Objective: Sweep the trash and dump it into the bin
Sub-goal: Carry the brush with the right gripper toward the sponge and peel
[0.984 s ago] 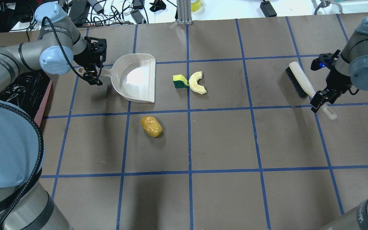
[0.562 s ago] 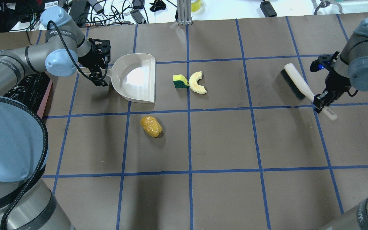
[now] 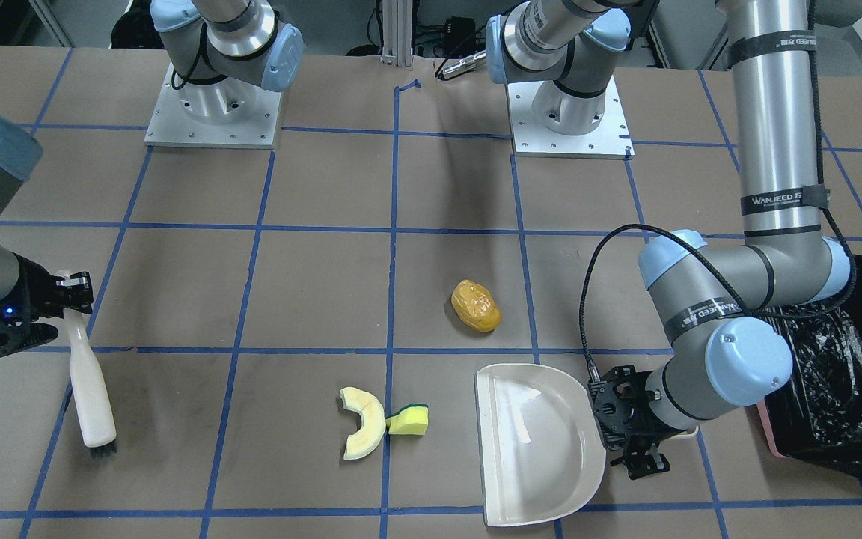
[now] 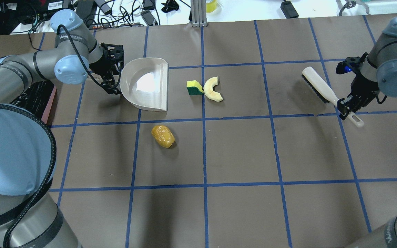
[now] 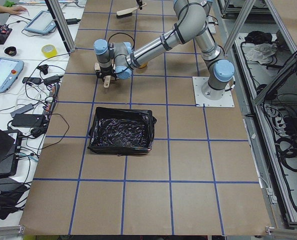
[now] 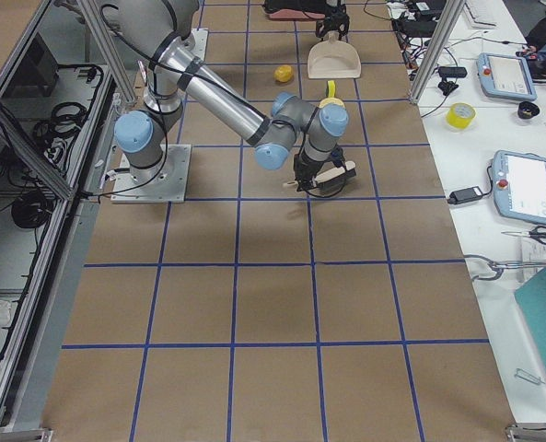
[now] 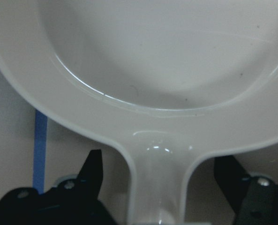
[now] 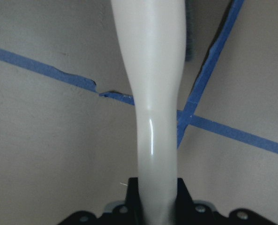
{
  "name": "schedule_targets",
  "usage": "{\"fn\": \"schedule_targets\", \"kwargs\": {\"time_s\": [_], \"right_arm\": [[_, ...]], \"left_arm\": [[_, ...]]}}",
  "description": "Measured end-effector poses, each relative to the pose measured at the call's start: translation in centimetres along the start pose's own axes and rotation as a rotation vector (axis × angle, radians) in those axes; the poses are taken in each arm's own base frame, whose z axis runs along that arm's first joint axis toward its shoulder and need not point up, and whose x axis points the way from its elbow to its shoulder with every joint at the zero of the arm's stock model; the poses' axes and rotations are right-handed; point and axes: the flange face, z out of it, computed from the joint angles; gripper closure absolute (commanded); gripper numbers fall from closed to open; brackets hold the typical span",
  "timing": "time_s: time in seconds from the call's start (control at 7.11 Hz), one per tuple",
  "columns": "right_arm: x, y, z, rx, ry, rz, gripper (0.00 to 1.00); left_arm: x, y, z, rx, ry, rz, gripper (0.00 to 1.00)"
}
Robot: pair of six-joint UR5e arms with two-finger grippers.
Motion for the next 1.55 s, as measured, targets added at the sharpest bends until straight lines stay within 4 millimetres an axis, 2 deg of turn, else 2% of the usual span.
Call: {"fn": "schedule_targets", "kwargs": {"time_s": [0.28,0.42,0.56,0.7,0.98,1.12,1.55], "right_arm": [[-2.1,-0.8,-1.0,0.026,-0.011,0.156,1.0],[-3.2,-1.2,-1.3,0.043,-0.063,0.288,1.0],[-4.9,-1.8,-1.6,0.041,-0.126,0.406,1.0],[-7.6,-2.9,-2.1,0.026,-0.178,0.478,1.0],[-14.3,-4.9,-3.0,0.014,-0.291,0.474,1.0],[-16.3,-5.4,-3.2,0.029,-0.351,0.4,1.0],[-18.2,-6.2,-2.1,0.045,-0.427,0.26,1.0]], "left_arm": [[0.4,-0.4,0.6,-0.005,-0.013,0.018,0.93],[0.5,-0.4,0.8,-0.005,-0.018,0.021,0.98],[0.6,-0.5,0.7,-0.004,-0.022,0.02,1.0],[0.7,-0.6,0.6,-0.002,-0.026,0.018,1.0],[0.8,-1.0,0.4,-0.001,-0.031,0.02,1.0],[0.8,-1.1,0.3,-0.002,-0.032,0.02,1.0],[0.9,-1.5,0.4,-0.008,-0.028,0.028,1.0]]}}
